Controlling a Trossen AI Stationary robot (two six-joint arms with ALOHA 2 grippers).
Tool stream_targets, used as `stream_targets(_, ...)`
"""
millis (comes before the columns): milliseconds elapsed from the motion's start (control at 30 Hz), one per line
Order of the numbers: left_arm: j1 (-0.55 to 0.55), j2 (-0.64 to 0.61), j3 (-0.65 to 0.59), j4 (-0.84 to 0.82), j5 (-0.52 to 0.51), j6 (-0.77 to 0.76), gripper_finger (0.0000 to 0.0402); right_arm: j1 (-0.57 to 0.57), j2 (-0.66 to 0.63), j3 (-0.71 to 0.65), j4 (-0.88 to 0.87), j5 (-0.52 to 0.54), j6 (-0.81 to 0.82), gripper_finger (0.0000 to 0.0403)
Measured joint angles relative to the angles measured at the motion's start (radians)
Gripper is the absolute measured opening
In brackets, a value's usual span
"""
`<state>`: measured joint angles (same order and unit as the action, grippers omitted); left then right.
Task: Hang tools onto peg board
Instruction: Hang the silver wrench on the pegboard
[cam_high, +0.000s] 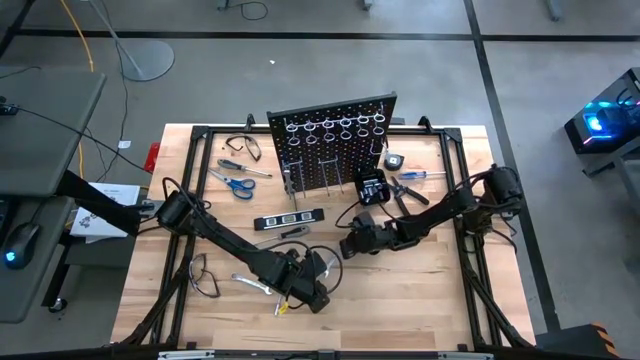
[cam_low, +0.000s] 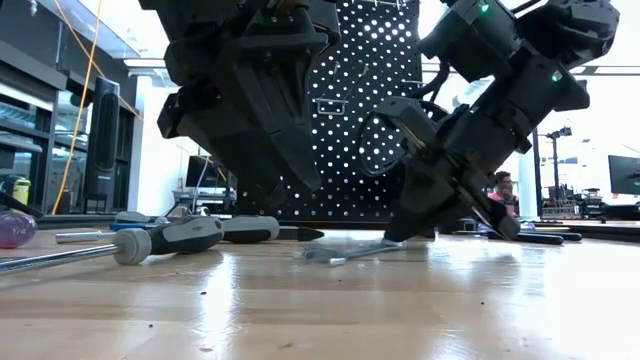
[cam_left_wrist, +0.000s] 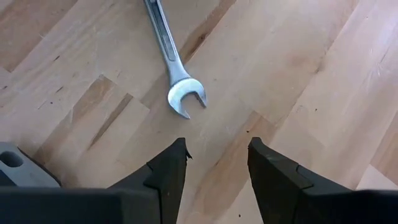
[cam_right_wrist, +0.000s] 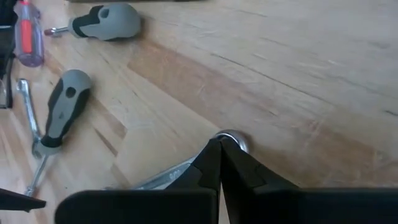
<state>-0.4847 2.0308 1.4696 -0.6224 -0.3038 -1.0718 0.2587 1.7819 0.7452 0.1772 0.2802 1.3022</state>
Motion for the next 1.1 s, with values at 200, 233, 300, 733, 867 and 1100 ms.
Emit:
stream_targets(200,0.0,0.0,0.0,0.0,0.001,-0.001,0.0156,-0.004,0.003,0.003,-0.037,0.002,0.003,0.0)
stream_targets(233,0.0,0.0,0.0,0.0,0.001,-0.001,0.0156,-0.004,0.003,0.004,-0.056,0.004,0.015,0.0)
stream_targets(300,0.0,0.0,0.0,0.0,0.001,0.0,0.0156,0.001,-0.001,0.006,-0.111,0.008,0.104,0.0)
stream_targets(733,0.015,0.0,0.0,-0.066,-0.156,0.165,0.0157,0.111,0.002,0.002,-0.201,0.13,0.628,0.0)
stream_targets(867,0.04,0.01,0.0,-0.028,-0.179,0.357,0.0163,0.112,0.003,0.002,-0.198,0.134,0.627,0.0)
stream_targets(1100,0.094,0.053,0.001,0.091,-0.115,0.544,0.0186,0.113,0.003,0.0,-0.185,0.135,0.603,0.0)
